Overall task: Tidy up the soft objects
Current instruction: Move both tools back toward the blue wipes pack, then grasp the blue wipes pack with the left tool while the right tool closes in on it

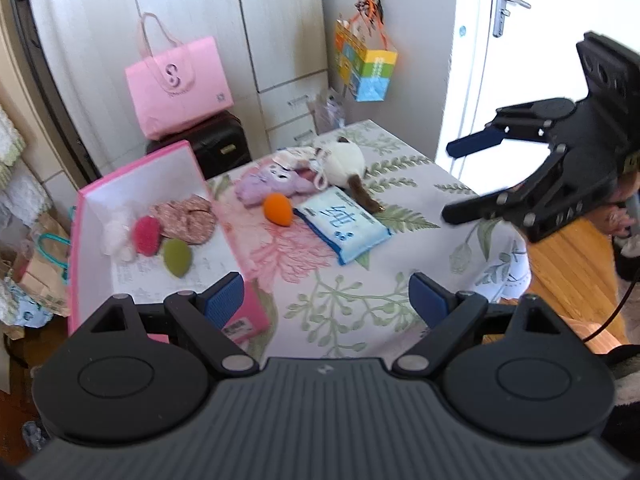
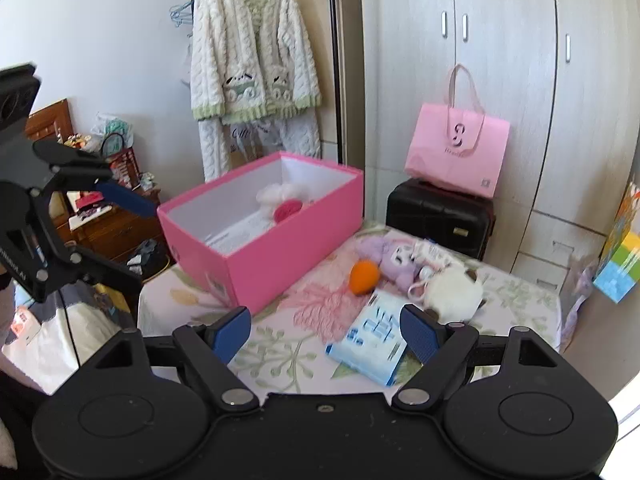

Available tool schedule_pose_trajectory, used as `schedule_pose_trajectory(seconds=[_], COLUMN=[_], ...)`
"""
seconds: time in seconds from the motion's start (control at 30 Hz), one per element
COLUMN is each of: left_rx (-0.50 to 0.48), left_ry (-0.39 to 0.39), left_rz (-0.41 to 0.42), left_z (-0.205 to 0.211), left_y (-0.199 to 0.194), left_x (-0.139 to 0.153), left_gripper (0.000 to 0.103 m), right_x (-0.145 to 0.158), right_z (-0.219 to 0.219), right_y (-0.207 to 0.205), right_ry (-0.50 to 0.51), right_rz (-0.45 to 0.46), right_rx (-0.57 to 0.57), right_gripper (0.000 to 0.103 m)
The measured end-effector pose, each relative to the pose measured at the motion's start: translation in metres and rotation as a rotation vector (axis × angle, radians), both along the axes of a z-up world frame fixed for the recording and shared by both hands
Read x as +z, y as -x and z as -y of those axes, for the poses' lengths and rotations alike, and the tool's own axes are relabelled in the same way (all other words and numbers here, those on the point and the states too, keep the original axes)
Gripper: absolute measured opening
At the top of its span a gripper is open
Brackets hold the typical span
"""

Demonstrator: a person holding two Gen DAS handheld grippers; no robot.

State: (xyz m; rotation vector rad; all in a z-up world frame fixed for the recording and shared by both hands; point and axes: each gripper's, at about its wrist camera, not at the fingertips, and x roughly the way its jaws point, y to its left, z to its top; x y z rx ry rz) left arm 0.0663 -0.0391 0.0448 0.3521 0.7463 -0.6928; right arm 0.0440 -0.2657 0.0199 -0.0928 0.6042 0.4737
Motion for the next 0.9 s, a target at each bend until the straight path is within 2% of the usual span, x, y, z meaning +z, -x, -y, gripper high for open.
schedule_pose_trajectory(seconds=[0.33,0.47,0.6,0.7,0.9], left_rx=[-0.054,-0.062,-0.044,-0.011,0.075], left_ry=[0.042,0.062,0.097,0.129,0.113], left_rz=[-0.094,-0.088,-0.112,-0.156,-0.114], left_z=[0.04,0.058,0.071,0.08,0.097], left_y=[-0.023,-0.037,-0.058,-0.079,-0.113], left_x=[-0.035,-0.049,-0.07,-0.089,-0.122], left_gripper=[0.087,0.087,0.085,0.082,0.072], right_x=[-0.061,-0.081,-0.104,-0.123,-0.147], right_z=[0.001,0.002,-0.001,0.0,0.001], right_y=[-0.005,-0.012,-0.026,-0.044,-0.074], right_ry=[-0.012,-0.012,0.024,0.031,-0.009], right_rz=[-0.04,-0.011,0.032,0.007,-0.054], right_rx=[0.043,0.058,0.05,0.025,-0.017], right_gripper=[0.085,0.085,0.085,0.085,0.085])
